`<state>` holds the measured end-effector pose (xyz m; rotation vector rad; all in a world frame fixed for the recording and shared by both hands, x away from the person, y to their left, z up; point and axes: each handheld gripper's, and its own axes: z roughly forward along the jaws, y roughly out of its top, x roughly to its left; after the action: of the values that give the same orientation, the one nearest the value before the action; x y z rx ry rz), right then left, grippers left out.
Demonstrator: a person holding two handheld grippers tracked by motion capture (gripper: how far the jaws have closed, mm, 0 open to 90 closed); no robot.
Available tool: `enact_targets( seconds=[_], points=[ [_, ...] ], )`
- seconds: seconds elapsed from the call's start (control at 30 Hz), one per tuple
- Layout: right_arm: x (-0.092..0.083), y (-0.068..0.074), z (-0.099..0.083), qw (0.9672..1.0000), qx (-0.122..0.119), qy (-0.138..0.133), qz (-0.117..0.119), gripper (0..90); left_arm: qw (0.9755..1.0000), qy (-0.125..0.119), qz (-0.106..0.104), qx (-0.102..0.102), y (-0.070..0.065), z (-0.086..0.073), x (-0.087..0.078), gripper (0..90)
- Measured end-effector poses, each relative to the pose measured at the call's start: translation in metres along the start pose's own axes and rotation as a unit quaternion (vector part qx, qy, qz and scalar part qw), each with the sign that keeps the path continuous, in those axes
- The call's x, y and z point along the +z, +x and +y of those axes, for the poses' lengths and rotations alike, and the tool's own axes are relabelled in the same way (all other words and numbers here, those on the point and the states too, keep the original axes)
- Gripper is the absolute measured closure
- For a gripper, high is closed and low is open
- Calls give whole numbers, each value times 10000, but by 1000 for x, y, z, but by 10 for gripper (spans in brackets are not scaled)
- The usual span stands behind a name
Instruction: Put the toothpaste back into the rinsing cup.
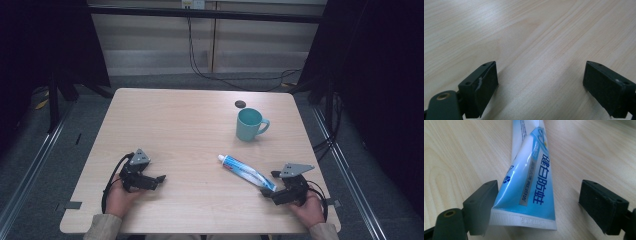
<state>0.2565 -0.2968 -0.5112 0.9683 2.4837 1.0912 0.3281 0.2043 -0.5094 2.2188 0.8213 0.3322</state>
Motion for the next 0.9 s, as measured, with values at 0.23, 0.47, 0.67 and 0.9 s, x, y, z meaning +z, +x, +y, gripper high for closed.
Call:
enact_targets(
  seconds=[0.23, 0.47, 0.67, 0.9],
  points=[
    [0, 0, 0, 10000, 4, -3, -8, 160, 10000, -5, -11, -29, 0, 0, 0, 124],
    [0, 3, 3, 9998, 166, 93, -114, 162, 10000, -16, -17, -58, -1, -1, 0, 128],
    [2, 2, 12, 9988, 208, 417, -139, 164, 10000, -8, -10, -31, 0, -1, -1, 128],
    [1, 2, 37, 9961, 245, 849, 87, 206, 10000, -20, -6, -32, 0, -1, -1, 129]
  ],
)
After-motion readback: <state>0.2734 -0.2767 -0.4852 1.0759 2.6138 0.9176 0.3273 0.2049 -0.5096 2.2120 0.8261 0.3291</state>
